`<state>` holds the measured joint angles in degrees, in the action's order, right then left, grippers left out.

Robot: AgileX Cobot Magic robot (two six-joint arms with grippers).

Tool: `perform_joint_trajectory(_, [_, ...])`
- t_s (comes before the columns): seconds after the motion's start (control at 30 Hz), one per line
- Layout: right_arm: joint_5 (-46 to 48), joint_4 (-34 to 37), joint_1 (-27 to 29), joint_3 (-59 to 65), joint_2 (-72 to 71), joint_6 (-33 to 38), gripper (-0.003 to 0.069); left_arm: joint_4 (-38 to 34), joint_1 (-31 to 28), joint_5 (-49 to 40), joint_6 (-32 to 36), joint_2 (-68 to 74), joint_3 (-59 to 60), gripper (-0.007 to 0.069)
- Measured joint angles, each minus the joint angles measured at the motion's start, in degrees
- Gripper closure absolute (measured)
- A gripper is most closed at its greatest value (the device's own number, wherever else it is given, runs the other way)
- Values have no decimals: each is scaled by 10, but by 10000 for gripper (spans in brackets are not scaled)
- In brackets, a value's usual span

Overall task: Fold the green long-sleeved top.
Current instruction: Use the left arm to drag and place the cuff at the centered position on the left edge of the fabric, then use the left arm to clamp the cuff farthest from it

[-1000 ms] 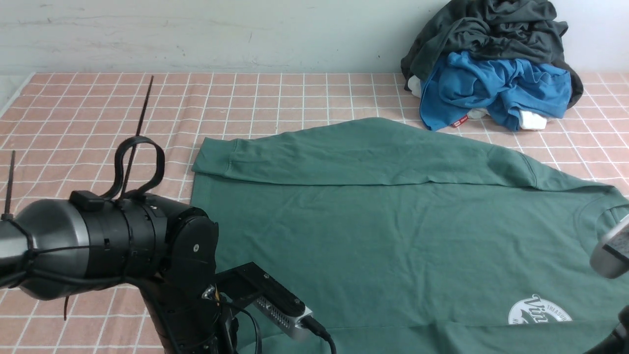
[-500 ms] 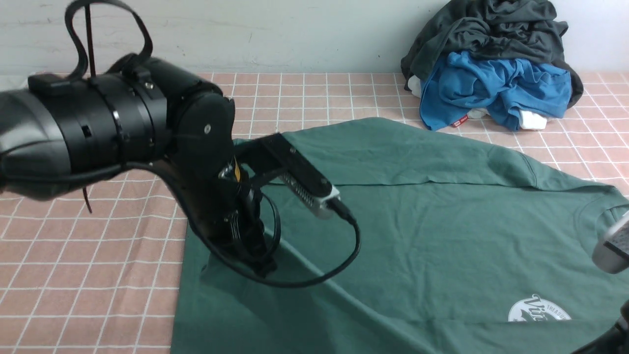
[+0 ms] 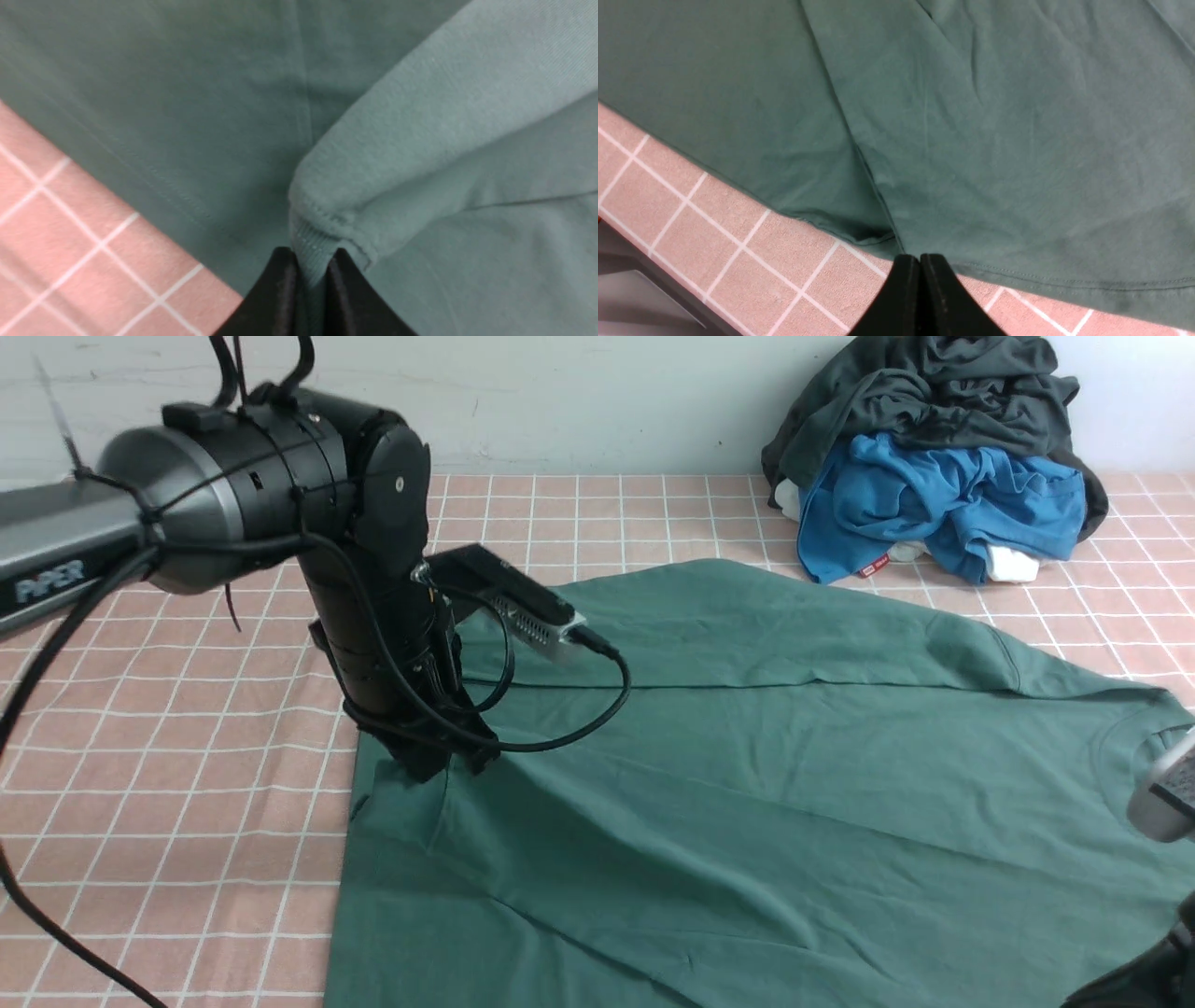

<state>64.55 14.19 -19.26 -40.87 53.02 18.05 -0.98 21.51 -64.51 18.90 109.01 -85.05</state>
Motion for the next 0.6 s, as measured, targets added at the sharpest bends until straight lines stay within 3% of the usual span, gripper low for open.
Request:
perform_joint_trajectory(0.17, [-12, -10, 0, 0, 0, 0, 673, -10, -13, 15, 3, 26, 0, 538])
perform_joint_trajectory(0.3, [-35, -12, 0, 0, 0, -3, 673, -9, -22, 32, -11, 33, -2, 414])
perform_joint_trajectory(0.33, [-42, -12, 0, 0, 1, -7, 673, -8, -28, 33, -20, 33, -6, 350])
perform_joint_trajectory(0.37, [-45, -13, 0, 0, 1, -9, 673, -8, -28, 33, -22, 33, -7, 350])
perform_joint_trajectory(0.43, [-51, -25, 0, -6, 11, -25, 673, -8, -43, 33, -37, 33, -22, 245])
perform_joint_trajectory(0.6, [-57, -61, 0, -37, 47, -56, 673, -8, -79, 33, -46, 35, -70, 132])
